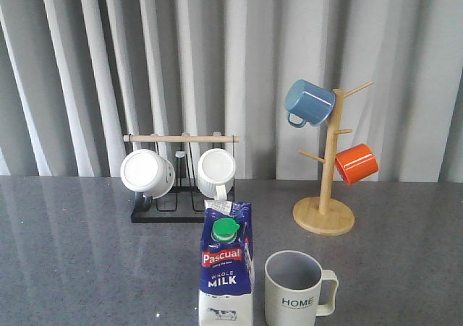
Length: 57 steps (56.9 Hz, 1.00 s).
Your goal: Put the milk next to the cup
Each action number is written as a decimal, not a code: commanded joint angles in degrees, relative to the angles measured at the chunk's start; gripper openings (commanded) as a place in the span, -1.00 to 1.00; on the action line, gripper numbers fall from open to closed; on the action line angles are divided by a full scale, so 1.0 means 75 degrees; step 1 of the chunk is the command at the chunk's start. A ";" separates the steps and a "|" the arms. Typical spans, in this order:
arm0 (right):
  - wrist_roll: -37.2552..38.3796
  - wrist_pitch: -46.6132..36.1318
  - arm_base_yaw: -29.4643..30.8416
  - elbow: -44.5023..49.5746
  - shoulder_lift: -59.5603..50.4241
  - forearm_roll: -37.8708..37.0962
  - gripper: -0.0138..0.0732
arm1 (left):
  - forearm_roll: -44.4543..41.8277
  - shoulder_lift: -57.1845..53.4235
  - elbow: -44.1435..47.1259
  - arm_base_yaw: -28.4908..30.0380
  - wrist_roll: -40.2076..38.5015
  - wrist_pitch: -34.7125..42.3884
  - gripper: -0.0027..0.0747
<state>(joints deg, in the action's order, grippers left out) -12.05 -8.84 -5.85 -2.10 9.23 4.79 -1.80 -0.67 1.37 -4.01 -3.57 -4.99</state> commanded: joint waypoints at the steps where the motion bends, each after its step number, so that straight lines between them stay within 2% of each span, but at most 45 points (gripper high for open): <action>1: 0.1212 -0.0141 0.0400 0.0009 -0.0361 -0.1178 -0.69 | 0.0020 -0.0085 -0.0172 0.0013 -0.0077 0.0520 -0.95; 7: 0.1893 0.0195 0.0620 0.0231 -0.0799 -0.1578 -0.69 | 0.0020 -0.0085 -0.0172 0.0013 -0.0077 0.0520 -0.95; 13: 0.1913 0.0279 0.0652 0.0586 -0.1203 -0.1401 -0.69 | 0.0020 -0.0085 -0.0172 0.0013 -0.0077 0.0520 -0.95; 20: 0.1844 0.0937 0.0671 0.0574 -0.1427 -0.1297 -0.69 | 0.0020 -0.0085 -0.0172 0.0013 -0.0077 0.0520 -0.95; 32: 0.1657 0.0911 0.0687 0.0574 -0.1427 -0.1332 -0.69 | 0.0020 -0.0085 -0.0172 0.0013 -0.0077 0.0520 -0.95; 43: 0.2116 0.0898 0.1363 0.0574 -0.1427 -0.1039 -0.69 | 0.0020 -0.0085 -0.0172 0.0013 -0.0077 0.0520 -0.95; 57: 0.2227 0.0904 0.1337 0.0574 -0.1427 -0.1064 -0.69 | 0.0020 -0.0085 -0.0172 0.0013 -0.0077 0.0520 -0.95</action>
<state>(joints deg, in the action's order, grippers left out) 4.55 1.86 3.97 1.63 -0.51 -3.21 -1.82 -0.67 1.37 -4.01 -3.57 -5.04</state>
